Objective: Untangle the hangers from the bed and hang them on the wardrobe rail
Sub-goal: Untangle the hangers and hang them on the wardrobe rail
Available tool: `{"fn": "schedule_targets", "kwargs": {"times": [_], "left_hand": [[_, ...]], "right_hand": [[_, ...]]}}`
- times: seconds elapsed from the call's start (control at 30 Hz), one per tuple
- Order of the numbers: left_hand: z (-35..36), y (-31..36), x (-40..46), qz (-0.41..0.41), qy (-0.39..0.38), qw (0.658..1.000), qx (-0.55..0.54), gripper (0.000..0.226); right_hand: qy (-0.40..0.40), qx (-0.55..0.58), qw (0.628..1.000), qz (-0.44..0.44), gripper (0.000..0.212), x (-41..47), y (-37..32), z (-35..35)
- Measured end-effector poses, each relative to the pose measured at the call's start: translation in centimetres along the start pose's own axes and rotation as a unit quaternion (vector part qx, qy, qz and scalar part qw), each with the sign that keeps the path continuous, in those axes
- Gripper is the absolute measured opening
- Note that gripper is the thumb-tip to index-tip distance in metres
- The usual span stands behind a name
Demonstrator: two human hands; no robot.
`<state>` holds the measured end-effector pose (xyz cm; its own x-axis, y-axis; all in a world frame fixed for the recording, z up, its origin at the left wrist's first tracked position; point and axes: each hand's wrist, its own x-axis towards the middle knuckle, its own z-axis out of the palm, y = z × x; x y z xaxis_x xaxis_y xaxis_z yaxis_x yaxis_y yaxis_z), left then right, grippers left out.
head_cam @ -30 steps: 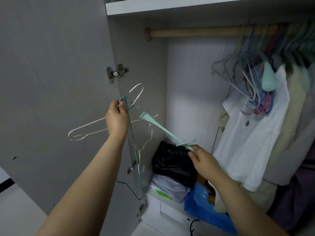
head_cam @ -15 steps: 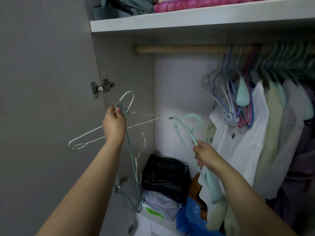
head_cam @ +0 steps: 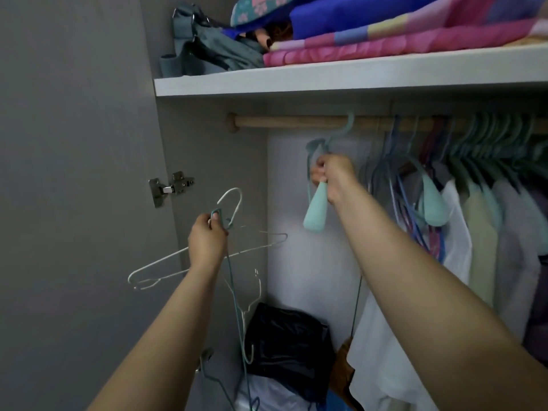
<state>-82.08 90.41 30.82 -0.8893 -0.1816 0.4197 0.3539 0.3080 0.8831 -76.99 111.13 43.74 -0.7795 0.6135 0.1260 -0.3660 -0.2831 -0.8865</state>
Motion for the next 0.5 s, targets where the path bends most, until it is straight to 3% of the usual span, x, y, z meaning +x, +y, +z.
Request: {"fn": "schedule_targets", "kwargs": {"times": [0.2,0.3,0.37,0.5], "left_hand": [[0.9,1.2,0.6,0.011,-0.005,1.000,0.005,0.029],[1.0,1.5,0.6,0.014,-0.004,1.000,0.003,0.029],[1.0,1.4,0.4,0.011,-0.002,1.000,0.010,0.029],[1.1,0.9,-0.3,0.006,-0.010,1.000,0.016,0.030]], "right_hand": [[0.049,-0.009,0.998,0.031,0.031,4.4,-3.5,1.8],[0.003,-0.058,0.998,0.005,0.034,4.8,-3.7,2.0],[-0.017,-0.033,0.999,0.020,0.036,4.6,-3.5,2.2],[0.074,0.063,0.990,0.100,0.025,4.8,-3.1,2.0]]}}
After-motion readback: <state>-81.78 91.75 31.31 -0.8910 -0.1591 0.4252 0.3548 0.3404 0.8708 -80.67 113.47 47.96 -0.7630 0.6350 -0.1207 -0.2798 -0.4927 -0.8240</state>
